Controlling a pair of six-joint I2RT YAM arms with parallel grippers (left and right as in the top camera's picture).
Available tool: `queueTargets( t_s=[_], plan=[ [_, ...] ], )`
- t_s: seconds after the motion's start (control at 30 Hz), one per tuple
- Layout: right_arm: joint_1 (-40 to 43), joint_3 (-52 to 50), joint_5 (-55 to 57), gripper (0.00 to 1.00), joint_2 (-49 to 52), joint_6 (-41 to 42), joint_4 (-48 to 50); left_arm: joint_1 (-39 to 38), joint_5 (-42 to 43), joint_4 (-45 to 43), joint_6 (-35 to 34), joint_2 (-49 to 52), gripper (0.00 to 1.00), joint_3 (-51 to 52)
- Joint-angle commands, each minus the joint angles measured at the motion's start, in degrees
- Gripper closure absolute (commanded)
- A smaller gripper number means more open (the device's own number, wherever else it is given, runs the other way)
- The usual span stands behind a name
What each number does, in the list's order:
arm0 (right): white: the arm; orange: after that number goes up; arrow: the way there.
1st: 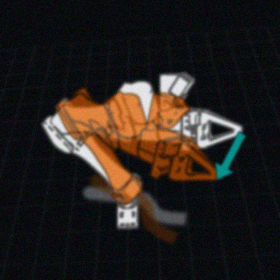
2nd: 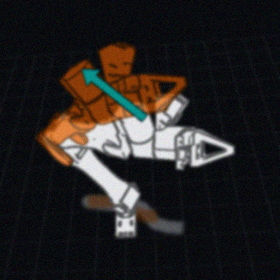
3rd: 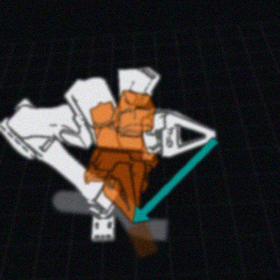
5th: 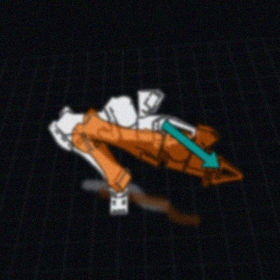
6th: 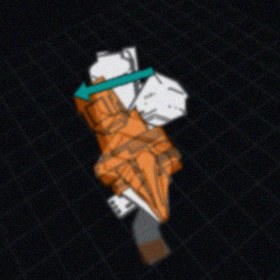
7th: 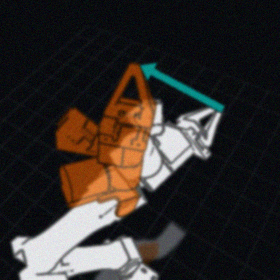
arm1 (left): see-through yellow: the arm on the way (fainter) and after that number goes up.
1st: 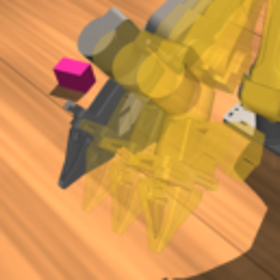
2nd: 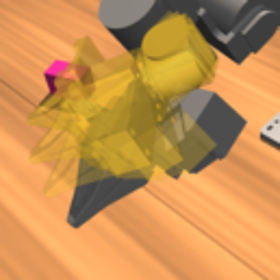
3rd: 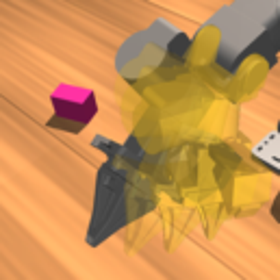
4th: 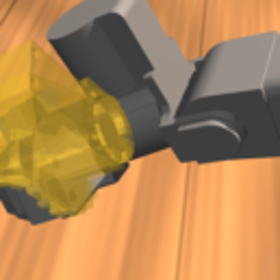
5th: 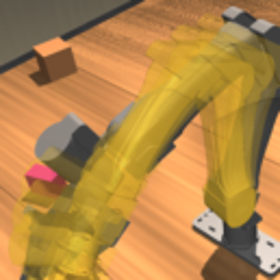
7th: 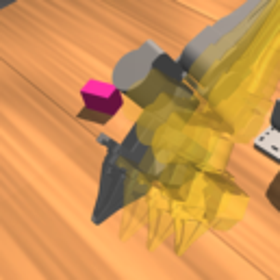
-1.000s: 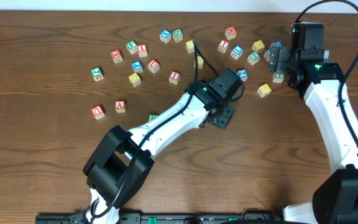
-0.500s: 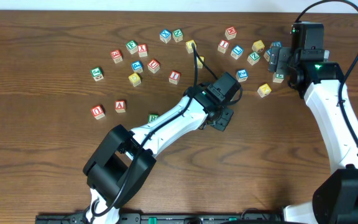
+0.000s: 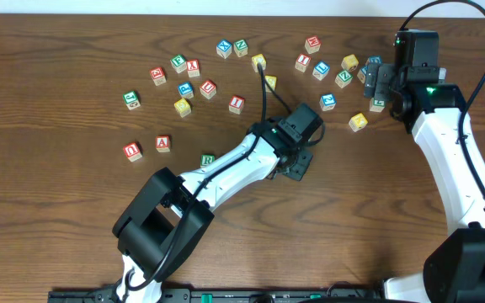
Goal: Spell out ROBOT
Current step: 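Lower the T block to the right of the yellow O block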
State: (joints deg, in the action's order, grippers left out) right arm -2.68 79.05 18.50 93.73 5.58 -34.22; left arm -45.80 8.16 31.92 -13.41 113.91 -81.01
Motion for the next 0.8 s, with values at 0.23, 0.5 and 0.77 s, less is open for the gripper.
queueTargets(
  t_s=[0.23, 0.5, 0.77],
  plan=[
    [0.55, 0.46, 0.85, 0.01, -0.07, -0.55, 0.11, 0.17, -4.61, -0.96, -4.2, -0.09, 0.92, 0.46],
    [0.55, 0.46, 0.85, 0.01, -0.07, -0.55, 0.11, 0.17, -6.49, -0.79, -6.88, -0.09, 0.92, 0.46],
    [0.55, 0.46, 0.85, 0.01, -0.07, -0.55, 0.11, 0.17, -7.67, -0.81, -8.09, -0.09, 0.92, 1.84]
  ],
)
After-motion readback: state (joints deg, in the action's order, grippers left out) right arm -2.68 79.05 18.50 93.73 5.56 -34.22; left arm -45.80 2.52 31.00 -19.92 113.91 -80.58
